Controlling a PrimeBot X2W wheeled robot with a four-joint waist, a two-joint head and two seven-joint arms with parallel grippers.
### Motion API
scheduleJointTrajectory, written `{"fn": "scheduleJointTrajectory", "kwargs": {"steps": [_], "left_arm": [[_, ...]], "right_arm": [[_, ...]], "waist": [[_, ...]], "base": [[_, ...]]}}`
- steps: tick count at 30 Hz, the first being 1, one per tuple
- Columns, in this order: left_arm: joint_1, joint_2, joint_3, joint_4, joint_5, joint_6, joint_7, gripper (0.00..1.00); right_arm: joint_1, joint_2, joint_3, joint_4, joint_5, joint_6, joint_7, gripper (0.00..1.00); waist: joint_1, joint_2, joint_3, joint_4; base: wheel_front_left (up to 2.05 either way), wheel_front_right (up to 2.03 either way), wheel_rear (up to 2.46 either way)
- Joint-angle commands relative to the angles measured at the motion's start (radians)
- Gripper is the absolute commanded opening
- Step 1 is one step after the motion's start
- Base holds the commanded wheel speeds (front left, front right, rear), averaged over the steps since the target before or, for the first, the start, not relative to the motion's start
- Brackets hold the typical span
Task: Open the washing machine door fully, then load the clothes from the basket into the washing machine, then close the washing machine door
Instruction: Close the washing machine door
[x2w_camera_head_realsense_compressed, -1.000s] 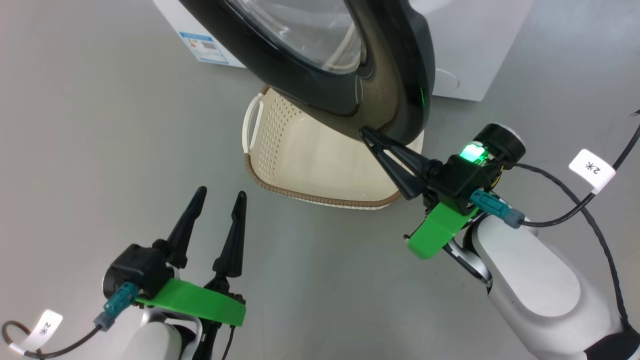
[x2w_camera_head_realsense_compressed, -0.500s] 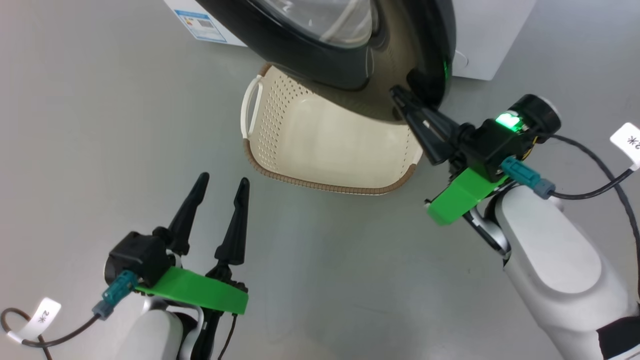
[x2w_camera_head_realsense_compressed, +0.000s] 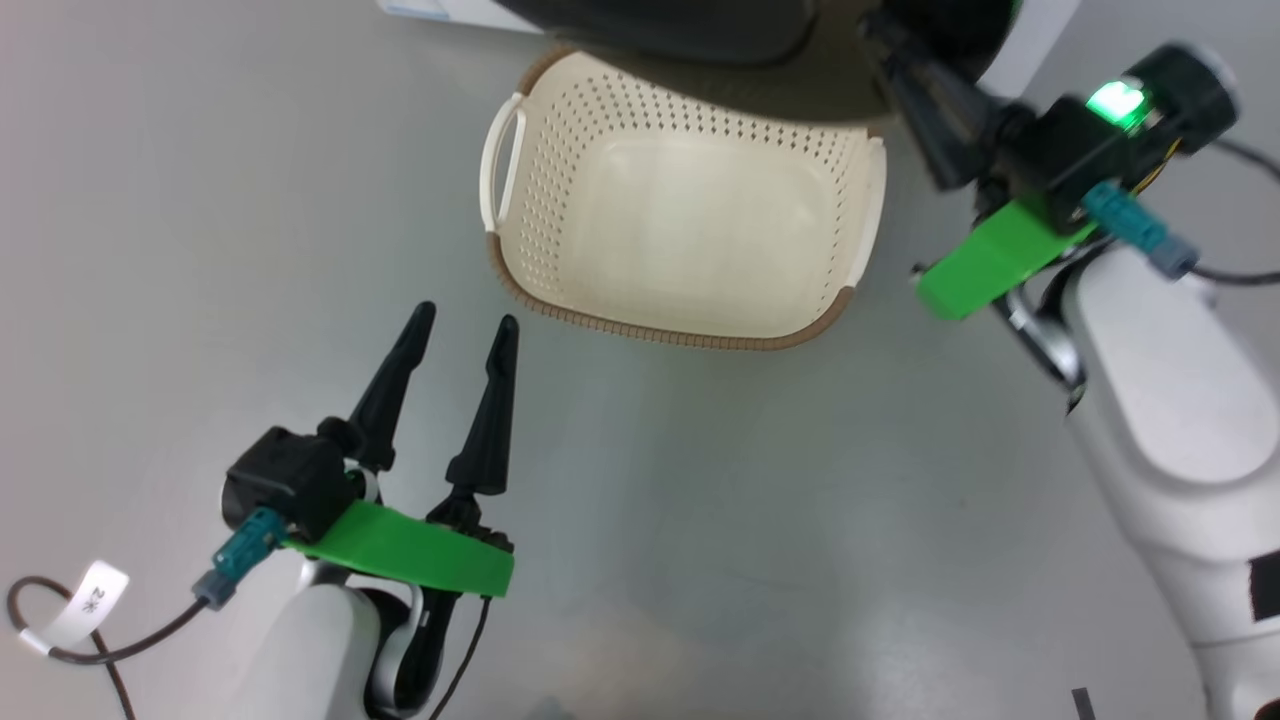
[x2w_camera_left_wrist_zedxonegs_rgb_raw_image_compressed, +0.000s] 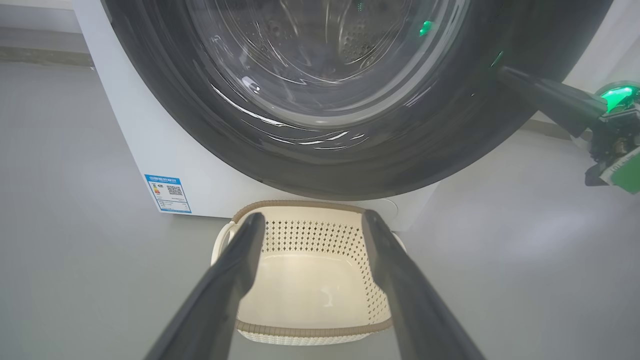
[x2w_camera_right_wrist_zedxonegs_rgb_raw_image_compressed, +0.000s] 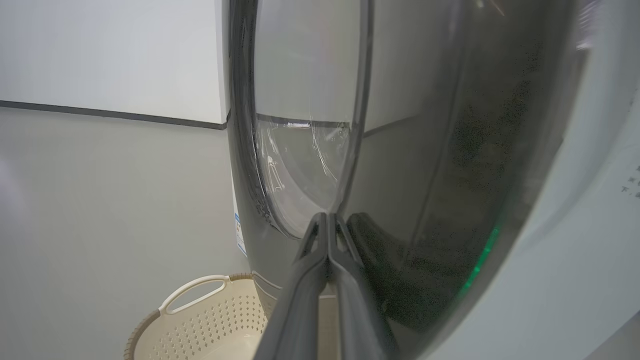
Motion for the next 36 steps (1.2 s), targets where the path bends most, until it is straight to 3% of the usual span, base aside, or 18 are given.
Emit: {"fn": "scheduleJointTrajectory", "kwargs": {"steps": [1, 9, 18, 25, 36], "left_arm": [[-0.018, 0.018, 0.026, -0.024, -0.009, -0.003, -0.006, 1.0], [-0.05, 0.004, 0.01, -0.02, -0.02, -0.003, -0.006, 1.0], [-0.068, -0.005, 0.006, -0.019, -0.026, -0.003, -0.006, 1.0], [-0.078, -0.009, 0.0, -0.017, -0.028, -0.003, -0.006, 1.0], [-0.086, -0.015, 0.007, -0.015, -0.031, -0.003, -0.006, 1.0]], "right_arm": [[-0.026, 0.004, -0.004, -0.014, -0.015, 0.001, -0.005, 0.0], [-0.175, -0.067, -0.003, 0.05, -0.027, 0.001, -0.005, 0.0], [-0.302, -0.088, -0.019, 0.105, -0.038, 0.001, -0.005, 0.0], [-0.39, -0.09, -0.07, 0.146, -0.07, 0.001, -0.005, 0.0], [-0.427, -0.035, -0.202, 0.154, -0.16, 0.001, -0.005, 0.0]], "waist": [[0.0, 0.0, 0.028, 0.018], [0.0, 0.0, 0.091, 0.048], [0.0, 0.0, 0.122, 0.062], [0.0, 0.0, 0.143, 0.066], [0.0, 0.0, 0.159, 0.066]], "base": [[0.0, 0.0, 0.0], [0.0, 0.0, 0.0], [0.0, 0.0, 0.0], [0.0, 0.0, 0.0], [0.0, 0.0, 0.0]]}}
